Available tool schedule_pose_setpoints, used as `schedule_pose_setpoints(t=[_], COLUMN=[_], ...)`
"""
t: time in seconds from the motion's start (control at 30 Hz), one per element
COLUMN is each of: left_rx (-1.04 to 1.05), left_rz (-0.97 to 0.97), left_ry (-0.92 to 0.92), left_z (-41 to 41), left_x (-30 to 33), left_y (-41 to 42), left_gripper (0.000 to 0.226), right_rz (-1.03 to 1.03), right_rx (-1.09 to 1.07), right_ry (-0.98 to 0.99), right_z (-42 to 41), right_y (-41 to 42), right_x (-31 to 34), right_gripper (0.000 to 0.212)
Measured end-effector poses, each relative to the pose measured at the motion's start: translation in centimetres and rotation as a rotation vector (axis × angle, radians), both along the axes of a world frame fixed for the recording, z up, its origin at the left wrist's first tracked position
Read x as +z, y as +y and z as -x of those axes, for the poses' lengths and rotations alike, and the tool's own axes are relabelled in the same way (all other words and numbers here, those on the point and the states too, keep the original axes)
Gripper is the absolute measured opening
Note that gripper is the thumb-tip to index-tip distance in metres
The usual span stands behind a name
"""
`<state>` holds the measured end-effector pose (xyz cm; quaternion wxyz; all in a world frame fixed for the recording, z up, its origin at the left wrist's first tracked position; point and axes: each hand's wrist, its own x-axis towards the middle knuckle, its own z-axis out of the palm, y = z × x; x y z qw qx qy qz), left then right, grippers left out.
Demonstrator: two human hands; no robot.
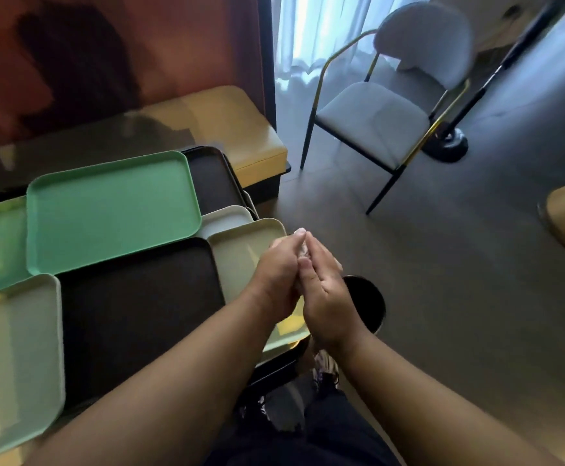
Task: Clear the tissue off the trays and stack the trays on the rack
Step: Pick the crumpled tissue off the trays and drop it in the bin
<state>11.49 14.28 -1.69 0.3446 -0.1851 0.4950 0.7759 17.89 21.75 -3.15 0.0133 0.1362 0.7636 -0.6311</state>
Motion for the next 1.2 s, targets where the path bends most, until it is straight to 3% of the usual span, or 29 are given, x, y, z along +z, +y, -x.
schedule_pose_setpoints(t=[0.13,0.23,0.3,0.4,0.47,0.6,0.67,0.73,0.8,0.87,1.03,1.13,1.2], left_rx=[-0.078,-0.163,-0.208,-0.172,-0.222,-0.312,-0.396,-0.437,-0.365,-0.26,-0.296,-0.383,-0.371], left_rz=[0.021,0.126,0.207,0.276,0.173,0.049,0.069,0.205,0.336,0.341,0.297,0.414,0.464], left_ry=[-0.08,-0.153,-0.172,-0.158,-0.204,-0.329,-0.395,-0.368,-0.326,-0.303,-0.269,-0.21,-0.222], left_z=[-0.8,-2.1,-2.8,-3.4,-3.4,-3.4,-3.5,-4.1,-4.7,-5.3,-5.6,-5.0,-4.4], left_x=[-1.4,-2.1,-3.3,-4.4,-4.8,-5.4,-6.1,-7.5,-9.1,-10.2,-12.1,-13.0,-13.7], left_y=[6.1,11.0,13.8,16.7,18.5,21.9,23.0,23.8,24.1,24.2,24.3,24.4,23.9], left_gripper=[0.029,0.039,0.045,0.051,0.044,0.07,0.081,0.081,0.071,0.058,0.044,0.033,0.035], right_rz=[-0.374,-0.288,-0.103,0.215,0.152,-0.142,-0.246,-0.29,-0.335,-0.334,-0.139,-0.013,0.063], right_rx=[-0.16,-0.194,-0.221,-0.268,-0.316,-0.364,-0.284,-0.222,-0.201,-0.216,-0.342,-0.406,-0.384], right_ry=[0.149,0.09,0.028,-0.016,0.017,0.043,-0.081,-0.281,-0.427,-0.525,-0.679,-0.699,-0.738], right_z=[-1.1,-1.9,-2.7,-3.8,-3.8,-2.5,-1.9,-1.5,-1.3,-1.4,-1.6,-0.8,0.1], right_y=[6.1,11.1,13.5,15.2,16.5,21.4,24.0,26.1,27.4,28.1,28.7,29.2,29.7], right_x=[-2.2,-4.2,-5.5,-6.8,-6.8,-7.2,-8.2,-9.6,-11.0,-12.5,-15.6,-16.7,-17.1], right_gripper=[0.052,0.041,0.027,0.04,0.047,0.039,0.039,0.046,0.048,0.046,0.034,0.024,0.042])
